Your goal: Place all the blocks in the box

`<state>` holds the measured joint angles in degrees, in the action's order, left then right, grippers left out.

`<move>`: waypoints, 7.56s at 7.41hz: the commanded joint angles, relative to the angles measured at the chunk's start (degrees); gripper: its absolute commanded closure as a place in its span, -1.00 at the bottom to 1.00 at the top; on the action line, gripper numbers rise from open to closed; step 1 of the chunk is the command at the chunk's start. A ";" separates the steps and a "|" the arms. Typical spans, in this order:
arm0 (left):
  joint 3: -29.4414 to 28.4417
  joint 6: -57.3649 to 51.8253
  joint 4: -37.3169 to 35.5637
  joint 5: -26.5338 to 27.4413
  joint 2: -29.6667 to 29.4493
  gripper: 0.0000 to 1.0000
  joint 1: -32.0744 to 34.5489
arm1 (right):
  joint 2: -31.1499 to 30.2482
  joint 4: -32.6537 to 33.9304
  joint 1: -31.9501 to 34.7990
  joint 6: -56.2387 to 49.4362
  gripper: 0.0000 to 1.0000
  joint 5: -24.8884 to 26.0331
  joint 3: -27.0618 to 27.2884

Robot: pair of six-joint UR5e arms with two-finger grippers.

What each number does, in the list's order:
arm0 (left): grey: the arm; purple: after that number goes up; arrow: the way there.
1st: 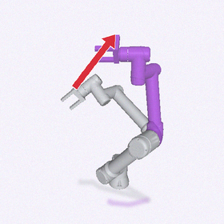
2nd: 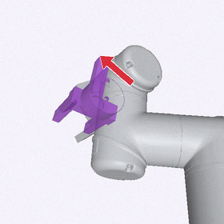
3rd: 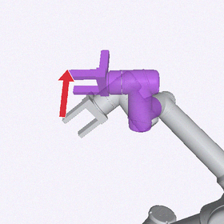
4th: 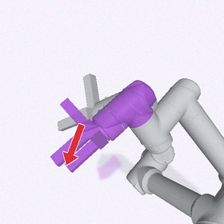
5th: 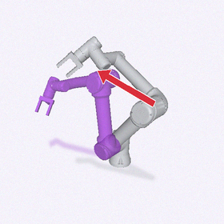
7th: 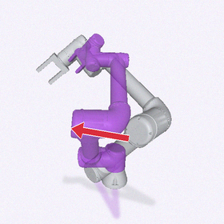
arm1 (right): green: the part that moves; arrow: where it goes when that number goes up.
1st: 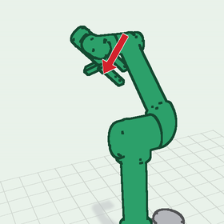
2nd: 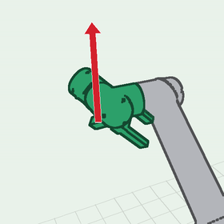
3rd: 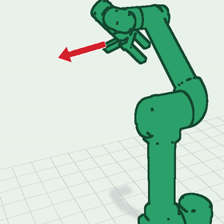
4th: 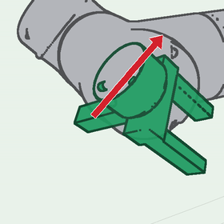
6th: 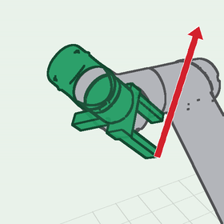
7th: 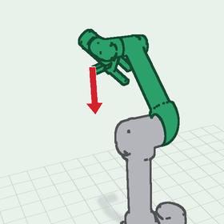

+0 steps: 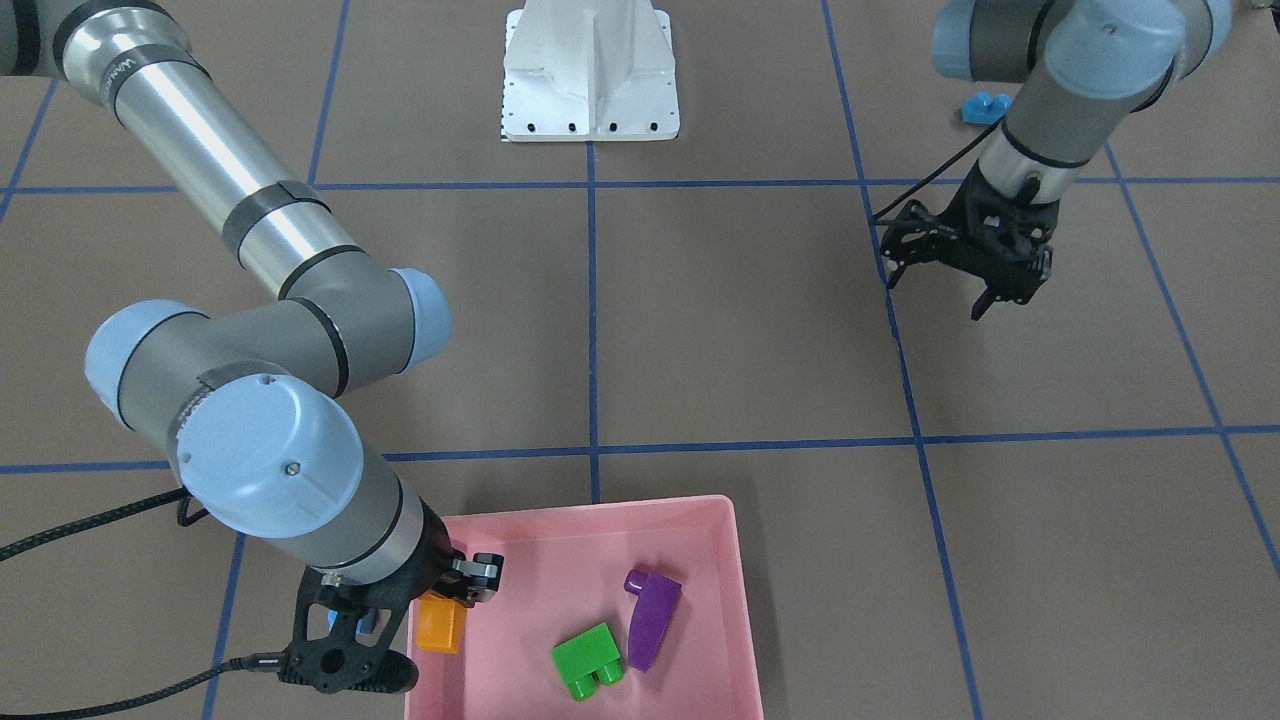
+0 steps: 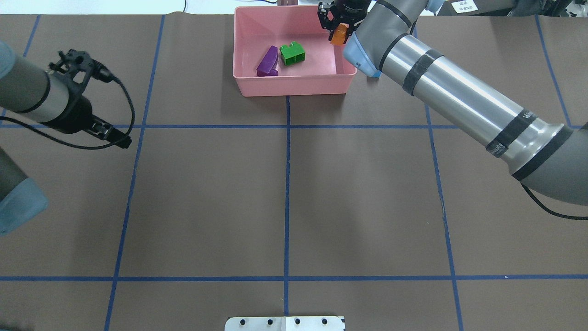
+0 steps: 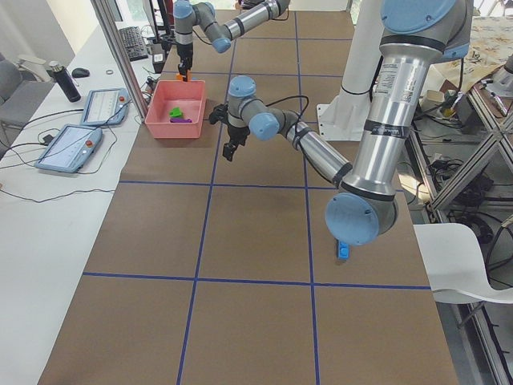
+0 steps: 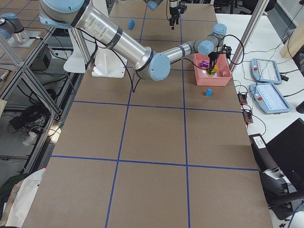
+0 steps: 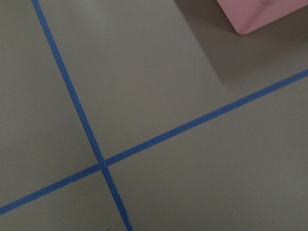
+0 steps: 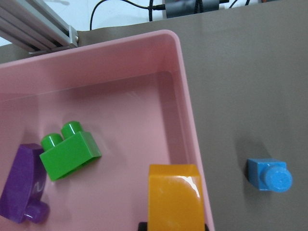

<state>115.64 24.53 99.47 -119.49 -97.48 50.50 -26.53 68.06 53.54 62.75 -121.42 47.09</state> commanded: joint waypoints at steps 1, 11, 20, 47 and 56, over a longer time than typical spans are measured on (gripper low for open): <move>3.90 -7.02 15.49 -0.66 20.30 -1.00 -1.70 | 1.64 -4.15 -2.82 4.22 1.00 3.98 -3.22; 3.98 -22.37 38.25 24.28 50.28 -0.90 -49.91 | 0.60 -5.92 1.47 0.72 -1.00 3.55 -3.24; 0.38 -12.24 37.99 29.84 50.02 -0.46 -61.55 | -5.64 -6.01 3.84 -6.76 -1.00 7.24 -3.41; -55.72 33.91 29.71 21.31 -50.50 0.97 -4.27 | 0.51 -10.58 -2.82 10.55 0.92 7.24 -4.65; -35.88 23.08 30.09 10.96 -25.46 -1.00 1.43 | -29.21 2.65 11.56 -7.22 -1.00 -4.62 32.19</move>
<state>73.54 53.33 130.03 -106.83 -131.04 50.43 -46.84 66.09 62.76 62.98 -125.80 69.47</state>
